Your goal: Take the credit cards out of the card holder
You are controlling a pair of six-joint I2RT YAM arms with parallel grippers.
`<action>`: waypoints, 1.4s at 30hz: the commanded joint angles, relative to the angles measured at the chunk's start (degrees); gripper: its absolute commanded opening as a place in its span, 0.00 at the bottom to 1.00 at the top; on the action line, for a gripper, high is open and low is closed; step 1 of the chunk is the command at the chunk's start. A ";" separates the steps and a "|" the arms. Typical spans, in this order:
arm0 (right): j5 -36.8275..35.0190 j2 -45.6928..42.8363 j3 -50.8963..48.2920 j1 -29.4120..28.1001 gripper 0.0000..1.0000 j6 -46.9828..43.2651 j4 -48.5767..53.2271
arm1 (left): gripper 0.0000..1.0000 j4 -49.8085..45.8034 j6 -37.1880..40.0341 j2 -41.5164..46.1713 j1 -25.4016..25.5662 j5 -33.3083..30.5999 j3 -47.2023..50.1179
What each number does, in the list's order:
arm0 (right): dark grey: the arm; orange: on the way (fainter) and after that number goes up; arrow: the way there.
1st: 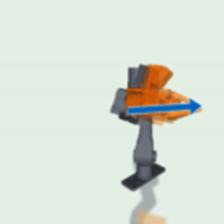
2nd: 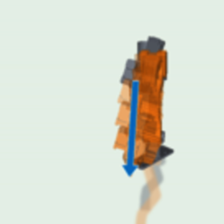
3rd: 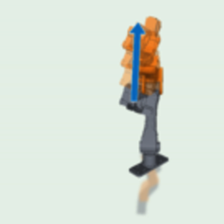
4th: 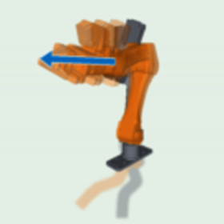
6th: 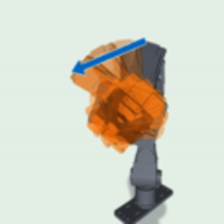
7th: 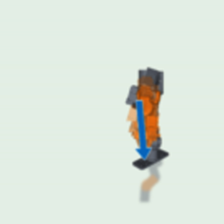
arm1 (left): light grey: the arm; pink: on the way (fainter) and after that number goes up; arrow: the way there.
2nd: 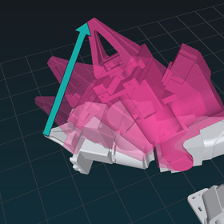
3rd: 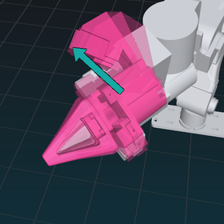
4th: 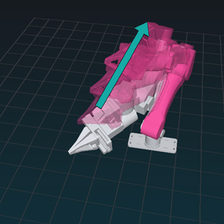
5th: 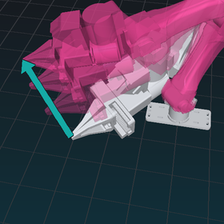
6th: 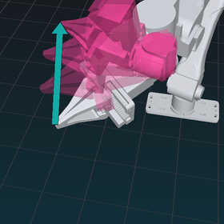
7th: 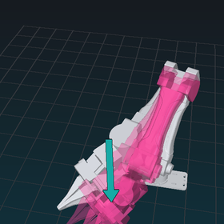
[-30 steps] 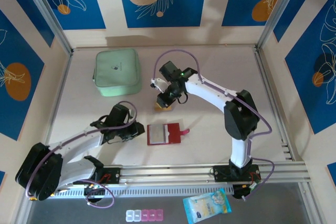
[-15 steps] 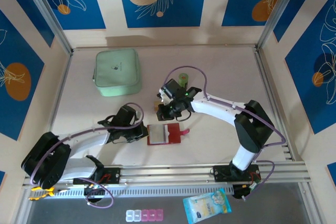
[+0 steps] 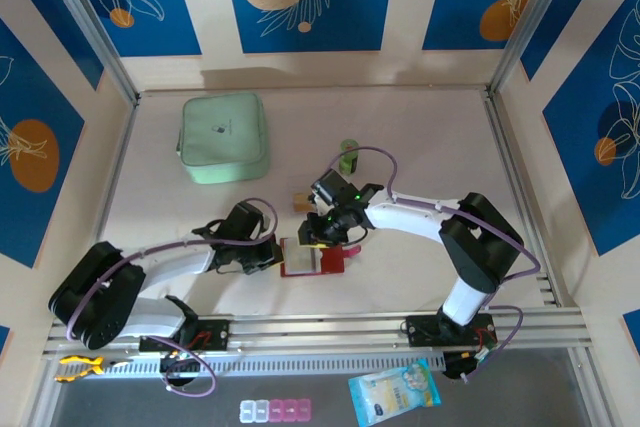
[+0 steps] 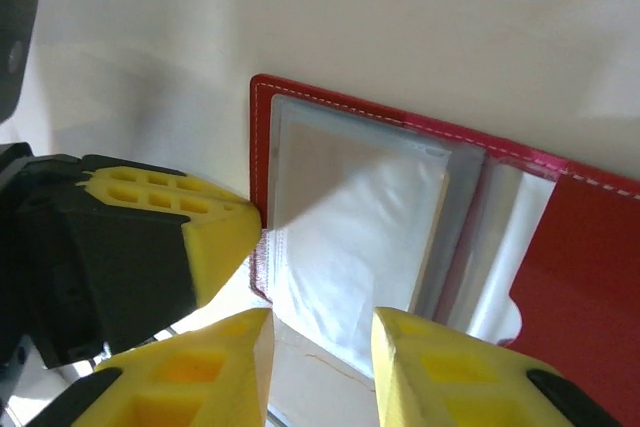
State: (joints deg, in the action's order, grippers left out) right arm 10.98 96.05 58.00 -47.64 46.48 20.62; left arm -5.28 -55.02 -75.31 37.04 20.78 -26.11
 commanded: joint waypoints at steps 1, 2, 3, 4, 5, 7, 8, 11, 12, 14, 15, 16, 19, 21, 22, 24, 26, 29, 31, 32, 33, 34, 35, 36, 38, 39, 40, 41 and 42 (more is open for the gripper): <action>2.19 -0.38 -0.41 -0.35 0.35 2.08 -2.06 | 0.04 0.02 1.12 -0.54 0.41 -0.13 -1.24; 2.44 -0.13 -0.43 -0.43 0.35 2.06 -2.23 | 0.04 -0.18 1.18 -0.78 0.49 -0.31 -1.20; 2.51 0.01 -0.43 -0.38 0.36 2.06 -2.26 | 0.04 -0.34 1.15 -0.86 0.46 -0.37 -1.18; 2.60 0.19 -0.43 -0.44 0.36 2.18 -2.18 | 0.04 -0.52 1.15 -1.03 0.47 -0.32 -1.23; 2.88 0.39 -0.47 -0.39 0.36 2.15 -2.32 | 0.04 -0.70 1.11 -1.15 0.49 -0.34 -1.28; 3.56 0.91 -0.61 -0.39 0.37 2.42 -2.79 | 0.04 -0.91 1.24 -1.26 0.45 -0.29 -1.28; 3.87 1.18 -0.69 -0.43 0.37 2.71 -3.12 | 0.03 -1.19 1.28 -1.30 0.48 -0.36 -1.31; 4.73 2.30 -0.81 -0.70 0.37 3.35 -3.82 | 0.03 -1.98 1.55 -1.20 0.49 -0.54 -1.31; 5.30 2.77 -0.72 -0.76 0.36 3.39 -4.07 | 0.03 -2.26 1.57 -1.18 0.42 -0.56 -1.33; 5.48 3.83 -0.28 -1.09 0.35 3.37 -3.76 | 0.03 -2.76 1.74 -1.08 0.42 -0.97 -1.31; 5.43 4.20 -0.21 -1.17 0.35 3.42 -3.75 | 0.03 -2.96 1.76 -1.04 0.50 -1.02 -1.45; 5.45 4.55 -0.17 -1.30 0.34 3.51 -3.70 | 0.04 -3.17 1.81 -1.01 0.43 -1.08 -1.45; 5.06 4.90 -0.08 -1.58 0.34 3.63 -3.21 | 0.03 -4.18 2.05 -0.64 0.49 -1.62 -1.84; 4.51 5.03 0.10 -1.75 0.34 3.51 -2.29 | 0.04 -4.62 2.13 -0.34 0.43 -2.06 -2.00; 4.32 5.12 0.02 -1.82 0.34 3.56 -2.01 | 0.03 -4.87 2.22 -0.20 0.47 -2.14 -2.02; 4.38 5.46 0.07 -1.84 0.35 3.53 -1.67 | 0.03 -5.14 2.20 -0.05 0.46 -2.31 -1.91; 4.53 6.24 0.81 -1.80 0.35 3.36 -0.79 | 0.03 -5.29 2.12 -0.09 0.47 -2.50 -1.90; 4.27 6.86 1.15 -1.99 0.35 3.25 -0.20 | 0.03 -5.74 2.20 -0.30 0.45 -2.54 -1.97; 3.67 6.89 0.85 -2.01 0.35 3.34 -0.15 | 0.03 -5.61 2.14 -0.43 0.49 -2.64 -1.82; 3.46 6.93 0.72 -2.02 0.35 3.33 -0.14 | 0.03 -5.53 2.12 -0.45 0.42 -2.60 -1.67; 3.28 6.92 0.63 -1.93 0.35 3.26 -0.08 | 0.03 -5.43 2.03 -0.54 0.43 -2.54 -1.68; 2.79 6.83 0.68 -1.89 0.35 3.18 0.48 | 0.04 -5.46 2.12 -0.76 0.43 -2.49 -1.75; 2.21 6.61 0.69 -1.92 0.35 3.09 0.98 | 0.04 -5.59 2.13 -0.87 0.45 -2.50 -1.89; 1.59 6.20 0.50 -1.87 0.35 2.96 1.29 | 0.03 -5.68 2.22 -0.91 0.49 -2.50 -1.97; 1.15 5.26 -0.09 -1.59 0.35 3.04 1.22 | 0.04 -5.87 2.20 -1.00 0.48 -2.71 -2.11; 1.15 4.82 -0.46 -1.42 0.35 3.08 0.96 | 0.04 -5.97 2.20 -1.09 0.43 -2.67 -2.25; 1.23 4.65 -0.77 -1.24 0.35 3.07 0.98 | 0.03 -5.95 2.18 -1.15 0.49 -2.67 -2.36; 1.22 4.53 -0.94 -1.08 0.35 3.09 1.00 | 0.03 -6.04 2.20 -1.21 0.41 -2.67 -2.56; 1.23 4.43 -1.16 -0.97 0.35 3.00 1.08 | 0.03 -6.18 2.36 -1.27 0.44 -2.78 -2.70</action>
State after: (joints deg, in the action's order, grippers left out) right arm 13.32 102.13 57.98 -48.99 49.58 19.35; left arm -8.73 -53.56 -75.92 37.06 19.40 -27.57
